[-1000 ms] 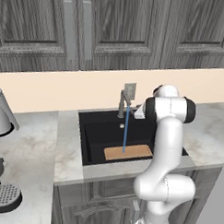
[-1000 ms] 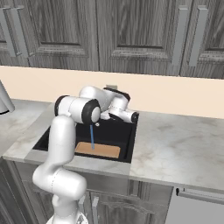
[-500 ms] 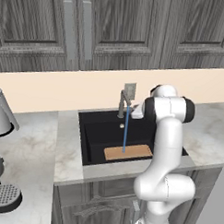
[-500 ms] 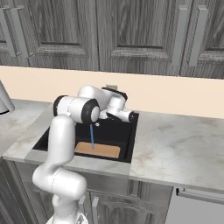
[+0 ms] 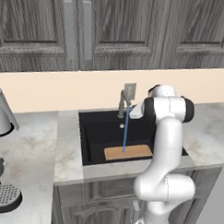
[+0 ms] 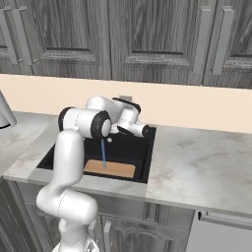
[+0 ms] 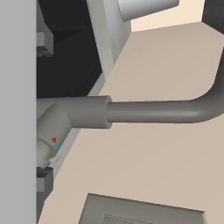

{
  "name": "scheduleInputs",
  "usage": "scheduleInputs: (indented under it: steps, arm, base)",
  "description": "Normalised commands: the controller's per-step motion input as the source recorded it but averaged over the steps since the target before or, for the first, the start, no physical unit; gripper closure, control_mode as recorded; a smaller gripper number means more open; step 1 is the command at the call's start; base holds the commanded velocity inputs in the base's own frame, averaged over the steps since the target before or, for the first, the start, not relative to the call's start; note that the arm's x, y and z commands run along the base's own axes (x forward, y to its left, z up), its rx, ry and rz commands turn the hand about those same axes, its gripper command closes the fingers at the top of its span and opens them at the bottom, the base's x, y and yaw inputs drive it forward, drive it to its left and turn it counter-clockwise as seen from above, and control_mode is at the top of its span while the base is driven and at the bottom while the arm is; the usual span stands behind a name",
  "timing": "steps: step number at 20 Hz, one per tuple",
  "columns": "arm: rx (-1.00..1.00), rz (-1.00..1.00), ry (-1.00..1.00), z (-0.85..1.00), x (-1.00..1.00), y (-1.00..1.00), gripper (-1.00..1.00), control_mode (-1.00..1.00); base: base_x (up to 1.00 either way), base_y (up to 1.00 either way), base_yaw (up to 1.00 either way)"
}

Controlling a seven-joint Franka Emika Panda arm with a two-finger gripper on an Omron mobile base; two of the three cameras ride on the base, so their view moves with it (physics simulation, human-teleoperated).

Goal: Turn on the sink faucet with hot water and rinse the cutting board for ten seconds, then turn off the faucet. Push the cutting board to reach the water if necessary.

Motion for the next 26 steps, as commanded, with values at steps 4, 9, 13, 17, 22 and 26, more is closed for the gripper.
scheduleInputs:
  steps: [4,9,13,17,22,26]
  arm:
    - [0.00,0.00,0.00,-0.02,0.00,0.00,-1.00,-1.00]
    - [0.00,0.00,0.00,-0.04,-0.02,0.00,-1.00,-1.00]
    - [0.02,0.00,0.00,-0.12,-0.09,0.00,-1.00,-1.00]
    - [0.02,0.00,0.00,-0.13,-0.05,0.00,-1.00,-1.00]
    - [0.01,0.00,0.00,-0.08,0.00,0.00,-1.00,-1.00]
    - [0.02,0.00,0.00,-0.07,0.00,0.00,-1.00,-1.00]
  base:
    - [0.00,0.00,0.00]
    - [0.00,0.00,0.00]
    - [0.00,0.00,0.00]
    - [0.00,0.00,0.00]
    - [0.00,0.00,0.00]
    - [0.00,0.00,0.00]
